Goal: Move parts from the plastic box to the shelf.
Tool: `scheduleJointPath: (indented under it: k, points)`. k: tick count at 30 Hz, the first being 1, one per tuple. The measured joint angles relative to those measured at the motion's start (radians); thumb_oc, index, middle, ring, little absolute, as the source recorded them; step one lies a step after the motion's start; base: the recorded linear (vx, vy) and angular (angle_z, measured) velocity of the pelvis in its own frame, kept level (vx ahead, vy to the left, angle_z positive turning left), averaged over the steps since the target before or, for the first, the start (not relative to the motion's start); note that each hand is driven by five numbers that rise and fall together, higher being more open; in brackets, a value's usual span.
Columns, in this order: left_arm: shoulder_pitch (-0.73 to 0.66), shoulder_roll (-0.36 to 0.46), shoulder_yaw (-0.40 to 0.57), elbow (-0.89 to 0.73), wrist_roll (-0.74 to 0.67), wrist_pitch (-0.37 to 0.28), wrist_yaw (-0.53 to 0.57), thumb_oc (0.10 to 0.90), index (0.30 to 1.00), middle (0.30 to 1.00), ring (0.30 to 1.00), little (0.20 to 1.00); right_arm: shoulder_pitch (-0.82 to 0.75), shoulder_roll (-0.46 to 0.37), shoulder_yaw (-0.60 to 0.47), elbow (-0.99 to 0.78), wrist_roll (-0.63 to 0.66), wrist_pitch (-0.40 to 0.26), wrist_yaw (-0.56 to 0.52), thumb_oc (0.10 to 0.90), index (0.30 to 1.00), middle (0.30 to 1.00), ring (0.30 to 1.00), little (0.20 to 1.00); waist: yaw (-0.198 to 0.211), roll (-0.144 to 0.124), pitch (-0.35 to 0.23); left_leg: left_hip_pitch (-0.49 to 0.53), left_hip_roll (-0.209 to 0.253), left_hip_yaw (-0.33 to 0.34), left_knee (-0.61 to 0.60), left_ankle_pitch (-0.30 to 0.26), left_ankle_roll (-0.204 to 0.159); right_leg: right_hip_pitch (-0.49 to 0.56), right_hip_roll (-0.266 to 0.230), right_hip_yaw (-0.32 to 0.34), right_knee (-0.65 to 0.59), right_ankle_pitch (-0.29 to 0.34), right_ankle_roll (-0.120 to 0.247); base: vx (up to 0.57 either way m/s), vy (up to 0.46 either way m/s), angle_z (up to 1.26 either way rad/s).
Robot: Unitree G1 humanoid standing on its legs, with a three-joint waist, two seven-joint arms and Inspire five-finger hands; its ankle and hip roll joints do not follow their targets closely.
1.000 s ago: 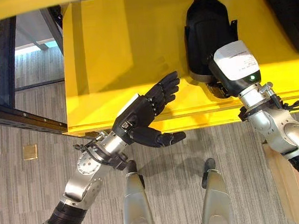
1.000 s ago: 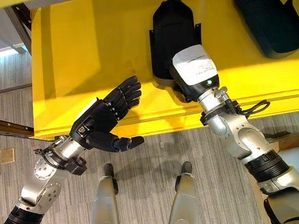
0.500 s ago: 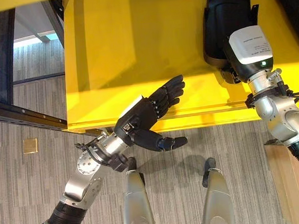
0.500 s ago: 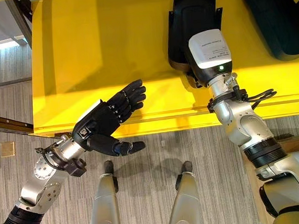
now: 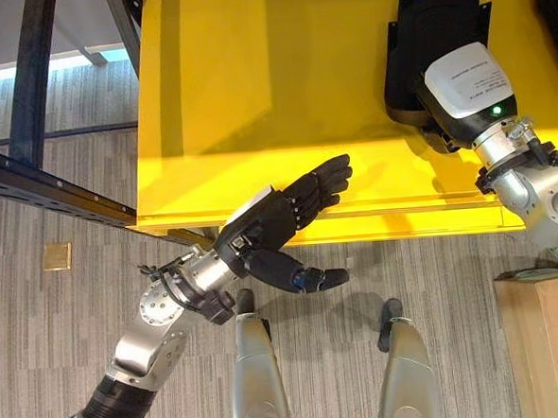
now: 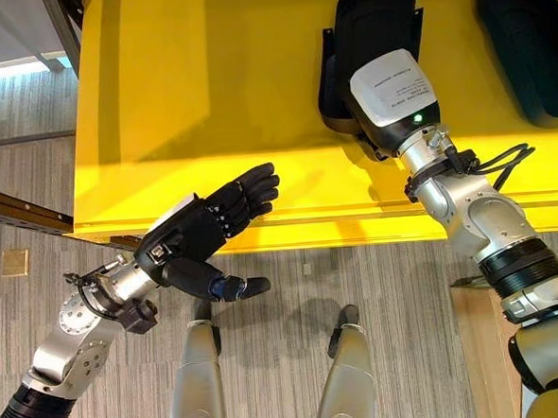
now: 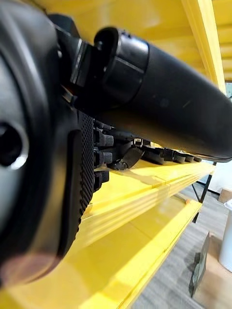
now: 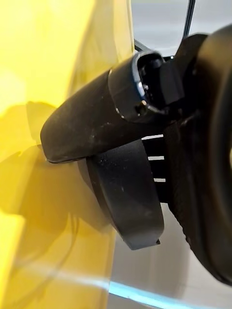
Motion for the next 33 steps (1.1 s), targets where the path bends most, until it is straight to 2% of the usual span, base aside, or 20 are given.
scheduleJointPath:
  k: [5, 14, 19, 25, 33]
  points:
    - [-0.002, 0.004, 0.0, 0.0, -0.004, 0.0, 0.0, 0.9, 1.0, 1.0, 1.0, 1.0, -0.013, -0.009, 0.015, 0.0, -0.001, -0.014, 0.0, 0.4, 0.3, 0.3, 0.3, 0.3, -0.001, -0.001, 0.0, -0.001, 0.0, 0.0, 0.01, -0.001, 0.0, 0.004, 0.0, -0.001, 0.0, 0.006, 0.007, 0.0, 0.0, 0.0]
    - [-0.016, 0.03, -0.002, 0.0, -0.009, 0.0, 0.0, 0.9, 1.0, 1.0, 1.0, 1.0, -0.024, -0.01, 0.038, 0.0, -0.003, 0.003, -0.001, 0.4, 0.3, 0.3, 0.3, 0.3, 0.0, -0.002, 0.0, -0.005, -0.001, -0.001, 0.01, -0.004, 0.005, 0.004, 0.0, -0.001, -0.004, 0.005, 0.002, -0.01, 0.0, 0.0]
    - [-0.04, 0.031, -0.006, 0.002, -0.01, 0.0, 0.0, 0.9, 1.0, 1.0, 1.0, 1.0, -0.024, -0.011, 0.046, 0.005, -0.034, -0.003, -0.036, 0.4, 0.3, 0.3, 0.3, 0.3, -0.004, -0.003, 0.0, -0.012, -0.001, -0.003, 0.013, -0.004, 0.005, 0.003, 0.0, -0.003, -0.007, 0.007, 0.002, -0.01, -0.001, 0.0]
    - [-0.04, 0.033, -0.006, 0.002, -0.01, 0.0, 0.0, 0.9, 1.0, 1.0, 1.0, 1.0, -0.024, -0.013, 0.05, 0.009, -0.095, -0.039, -0.09, 0.4, 0.3, 0.3, 0.3, 0.3, -0.004, -0.003, 0.0, -0.013, -0.002, -0.003, 0.013, -0.004, 0.005, 0.0, -0.001, -0.003, -0.007, 0.007, 0.002, -0.01, -0.002, 0.0]
    - [-0.041, 0.037, -0.006, 0.002, -0.011, 0.0, 0.0, 0.9, 1.0, 1.0, 1.0, 1.0, -0.023, -0.013, 0.077, 0.001, -0.196, -0.133, -0.21, 0.4, 0.3, 0.3, 0.3, 0.3, -0.002, -0.003, 0.0, -0.019, -0.011, -0.003, 0.012, -0.004, 0.005, -0.007, -0.008, -0.002, -0.007, 0.007, 0.004, -0.02, -0.014, 0.01]
